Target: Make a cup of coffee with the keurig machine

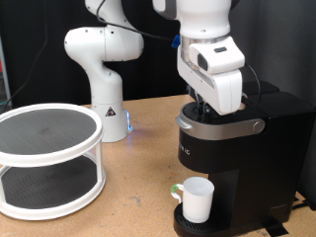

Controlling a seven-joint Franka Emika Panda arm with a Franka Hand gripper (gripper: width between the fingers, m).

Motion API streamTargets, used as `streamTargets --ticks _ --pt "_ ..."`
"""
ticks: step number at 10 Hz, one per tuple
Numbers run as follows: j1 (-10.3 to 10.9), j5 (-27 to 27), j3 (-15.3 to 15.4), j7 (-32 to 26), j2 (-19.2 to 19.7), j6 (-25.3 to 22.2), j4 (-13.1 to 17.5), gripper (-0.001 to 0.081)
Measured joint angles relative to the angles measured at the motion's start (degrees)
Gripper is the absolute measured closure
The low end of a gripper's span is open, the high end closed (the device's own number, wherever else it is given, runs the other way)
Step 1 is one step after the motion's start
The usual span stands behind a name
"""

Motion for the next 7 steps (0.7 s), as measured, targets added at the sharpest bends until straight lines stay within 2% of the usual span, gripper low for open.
streamTargets --ticks 3,7 --pt "0.0 0.2 -0.1 -1.3 -0.2 0.0 -0.2 0.0804" --pt "0.0 -0.9 -0.1 -1.2 0.5 -2.9 1.1 0.0804"
